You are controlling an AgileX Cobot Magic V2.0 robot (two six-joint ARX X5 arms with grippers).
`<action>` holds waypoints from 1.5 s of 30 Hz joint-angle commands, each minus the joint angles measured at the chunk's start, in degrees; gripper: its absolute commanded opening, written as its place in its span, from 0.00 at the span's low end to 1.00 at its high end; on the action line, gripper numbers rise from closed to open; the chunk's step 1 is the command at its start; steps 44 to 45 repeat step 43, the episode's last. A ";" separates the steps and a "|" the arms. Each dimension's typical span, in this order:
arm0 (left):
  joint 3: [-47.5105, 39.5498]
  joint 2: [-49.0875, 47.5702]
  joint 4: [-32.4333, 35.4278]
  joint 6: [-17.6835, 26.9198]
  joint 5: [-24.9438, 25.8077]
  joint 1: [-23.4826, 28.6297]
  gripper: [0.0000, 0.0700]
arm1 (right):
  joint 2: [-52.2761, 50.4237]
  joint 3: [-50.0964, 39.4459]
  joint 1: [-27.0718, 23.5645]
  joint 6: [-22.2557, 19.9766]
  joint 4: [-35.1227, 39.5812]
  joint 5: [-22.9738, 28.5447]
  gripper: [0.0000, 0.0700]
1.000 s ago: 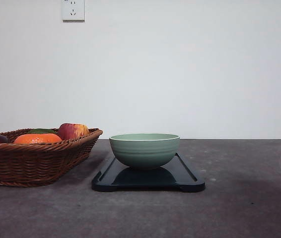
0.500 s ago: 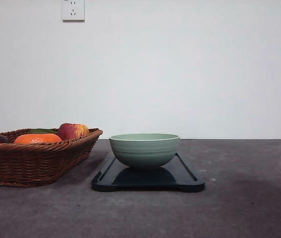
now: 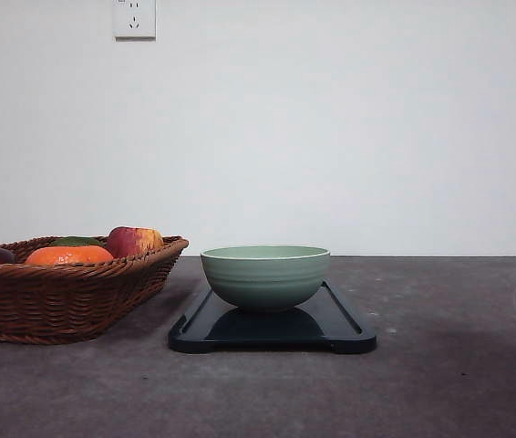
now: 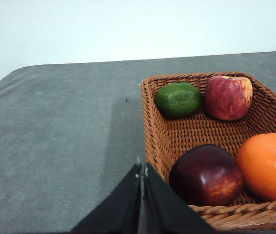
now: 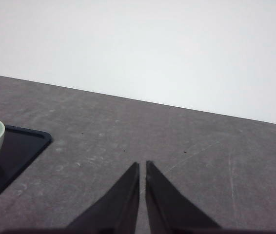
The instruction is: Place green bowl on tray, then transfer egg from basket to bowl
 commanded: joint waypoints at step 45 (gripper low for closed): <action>-1.11 -0.02 0.59 0.55 -0.13 0.04 0.00 | 0.02 -0.22 0.00 -0.24 0.58 0.20 0.02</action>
